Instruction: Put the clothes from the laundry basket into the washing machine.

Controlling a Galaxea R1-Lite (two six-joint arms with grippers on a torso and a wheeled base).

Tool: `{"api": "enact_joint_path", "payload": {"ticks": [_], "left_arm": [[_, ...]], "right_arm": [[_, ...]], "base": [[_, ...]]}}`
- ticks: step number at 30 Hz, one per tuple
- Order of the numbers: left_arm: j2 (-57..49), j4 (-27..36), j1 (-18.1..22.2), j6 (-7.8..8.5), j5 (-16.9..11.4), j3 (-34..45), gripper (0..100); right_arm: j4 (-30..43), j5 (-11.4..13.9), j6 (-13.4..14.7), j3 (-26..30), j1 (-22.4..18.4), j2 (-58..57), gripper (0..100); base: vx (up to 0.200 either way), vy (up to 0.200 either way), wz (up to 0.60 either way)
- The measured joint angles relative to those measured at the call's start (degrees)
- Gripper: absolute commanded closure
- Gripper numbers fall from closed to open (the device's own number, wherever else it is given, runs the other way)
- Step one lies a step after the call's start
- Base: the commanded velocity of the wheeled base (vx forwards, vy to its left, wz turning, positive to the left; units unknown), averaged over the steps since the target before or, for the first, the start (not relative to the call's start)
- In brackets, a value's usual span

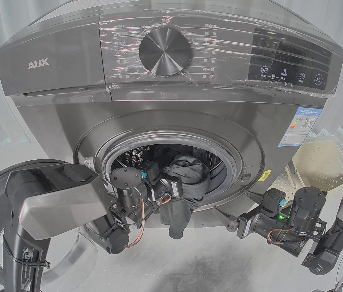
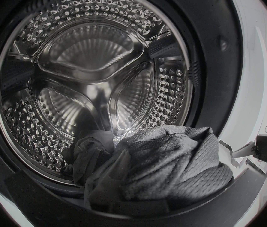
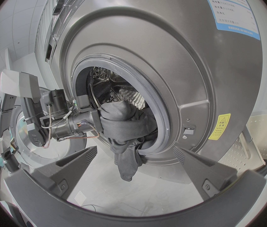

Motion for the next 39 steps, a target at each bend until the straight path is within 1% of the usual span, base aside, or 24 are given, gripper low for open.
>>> {"api": "enact_joint_path", "payload": {"ticks": [6, 11, 14, 18, 22, 30, 32, 36, 39], "left_arm": [[2.71, 4.55, 1.27, 0.04, 0.05, -6.28, 100], [4.96, 7.17, 2.3, 0.2, 0.13, -12.35, 100], [6.08, 10.3, 2.67, 0.3, 0.27, -15.65, 100], [7.61, 12.57, 3.61, 0.83, 0.11, -19.13, 100], [9.46, 14.37, 4.68, 1.95, -0.06, -23.26, 100], [12.26, 18.53, 6.23, 2.35, 0.55, -32.31, 100], [12.74, 19.27, 6.69, 2.39, 1.08, -34.04, 100], [13.48, 19.74, 7.22, 2.46, 3.3, -36.83, 100], [13.99, 20.13, 7.52, 2.49, 4.1, -38.42, 100]], "right_arm": [[-0.02, 0.02, 0.06, 0.0, 0.49, 0.28, 0], [-0.02, 0.02, 0.11, 0.0, 0.85, 0.55, 0], [-0.02, 0.02, 0.11, -0.07, 0.96, 0.68, 0], [-0.02, 0.0, 0.13, -0.09, 1.07, 0.89, 0], [-0.02, 0.0, 0.17, -0.07, 1.12, 1.1, 0], [-0.02, 0.05, 0.15, -0.07, 1.1, 1.43, 0], [-0.02, 0.05, 0.13, -0.07, 1.05, 1.51, 0], [0.0, 0.07, 0.13, -0.07, 1.01, 1.6, 0], [-0.02, 0.07, 0.11, -0.09, 1.01, 1.68, 0]], "base": [[0.0, 0.0, 0.0], [0.0, 0.0, 0.0], [0.0, 0.0, 0.0], [0.0, 0.0, 0.0], [0.0, 0.0, 0.0], [0.0, 0.0, 0.0], [0.0, 0.0, 0.0], [0.0, 0.0, 0.0], [0.0, 0.0, 0.0]]}}
